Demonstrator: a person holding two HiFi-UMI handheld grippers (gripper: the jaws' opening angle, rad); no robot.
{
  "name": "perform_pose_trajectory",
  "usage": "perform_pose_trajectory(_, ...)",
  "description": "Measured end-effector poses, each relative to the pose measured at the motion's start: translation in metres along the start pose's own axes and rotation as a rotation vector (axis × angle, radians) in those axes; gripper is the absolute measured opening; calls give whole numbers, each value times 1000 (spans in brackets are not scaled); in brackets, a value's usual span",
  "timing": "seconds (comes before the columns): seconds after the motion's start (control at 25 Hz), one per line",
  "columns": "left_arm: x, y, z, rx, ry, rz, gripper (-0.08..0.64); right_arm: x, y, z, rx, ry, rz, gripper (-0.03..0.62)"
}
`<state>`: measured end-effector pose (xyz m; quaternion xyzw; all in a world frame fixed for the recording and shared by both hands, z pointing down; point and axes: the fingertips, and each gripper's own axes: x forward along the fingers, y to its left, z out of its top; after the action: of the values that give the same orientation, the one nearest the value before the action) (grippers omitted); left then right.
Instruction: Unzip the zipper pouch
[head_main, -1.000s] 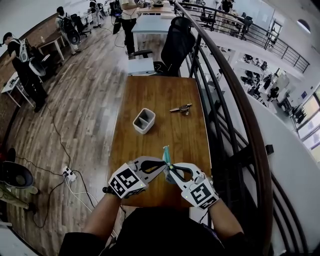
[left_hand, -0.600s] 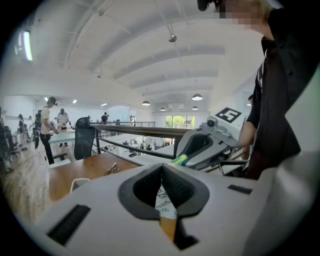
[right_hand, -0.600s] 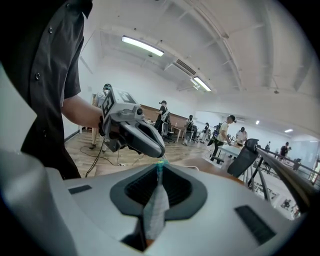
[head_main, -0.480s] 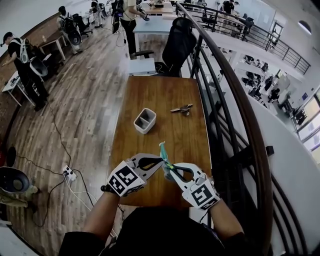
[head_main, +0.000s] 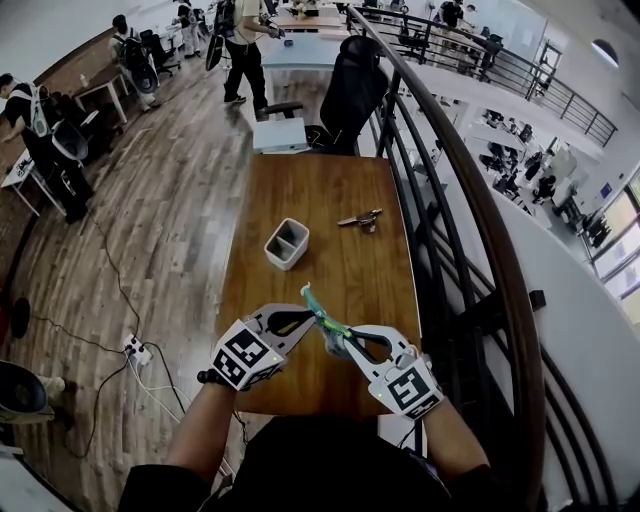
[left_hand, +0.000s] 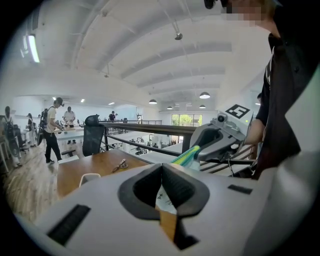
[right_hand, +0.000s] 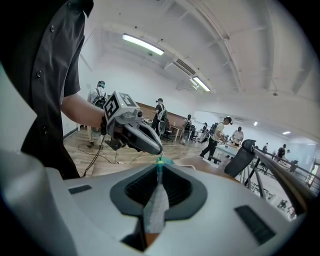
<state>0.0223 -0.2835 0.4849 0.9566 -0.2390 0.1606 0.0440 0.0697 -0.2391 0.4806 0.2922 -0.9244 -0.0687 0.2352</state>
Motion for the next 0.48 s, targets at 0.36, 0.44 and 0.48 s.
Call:
perform_pose_trajectory(0.36,-12,22,-2,-19,-13,72,15,-3,-9,-1,2,-1,-19,31)
perform_pose_trajectory(0.44,-12,28,-2,-14,-13,92,15,-2,-14,-1,-4,-1,-25,31)
perform_pose_trajectory(0.48,-13,30,-2,-12,-10,103,15,-2,-15,-2,-6,0,-28,31)
